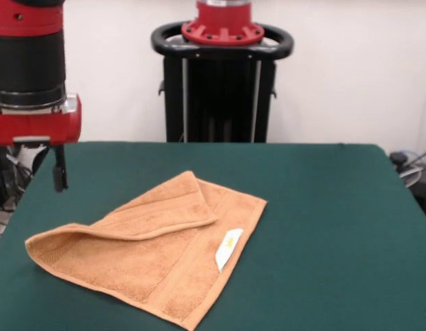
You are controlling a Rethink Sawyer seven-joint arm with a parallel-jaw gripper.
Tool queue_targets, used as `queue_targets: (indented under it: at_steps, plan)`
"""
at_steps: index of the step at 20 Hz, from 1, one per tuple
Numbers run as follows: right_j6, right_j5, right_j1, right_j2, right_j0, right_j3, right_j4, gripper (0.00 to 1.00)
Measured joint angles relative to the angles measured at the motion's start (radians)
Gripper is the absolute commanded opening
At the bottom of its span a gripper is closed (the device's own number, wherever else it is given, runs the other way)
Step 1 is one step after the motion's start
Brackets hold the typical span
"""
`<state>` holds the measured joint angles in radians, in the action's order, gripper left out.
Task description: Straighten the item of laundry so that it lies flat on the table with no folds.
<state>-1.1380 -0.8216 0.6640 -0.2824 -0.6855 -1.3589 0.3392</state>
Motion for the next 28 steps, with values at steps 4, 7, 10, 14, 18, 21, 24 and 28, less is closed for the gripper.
queue_targets:
  at_steps: [4,7,10,14,18,21,24,28]
  plan:
    - [-0.043,0.122,0.029,0.05,0.023,-0.099,-0.015,1.0]
    - [-0.087,0.209,0.032,0.081,0.046,-0.16,-0.03,1.0]
    - [-0.142,0.295,0.031,0.112,0.078,-0.219,-0.048,1.0]
    - [-0.212,0.377,0.024,0.139,0.117,-0.281,-0.069,1.0]
    - [-0.29,0.455,0.007,0.165,0.162,-0.348,-0.099,1.0]
    - [-0.344,0.51,-0.014,0.179,0.194,-0.403,-0.122,1.0]
    - [-0.382,0.554,-0.035,0.179,0.216,-0.45,-0.135,1.0]
    - [-0.404,0.595,-0.065,0.182,0.238,-0.482,-0.137,1.0]
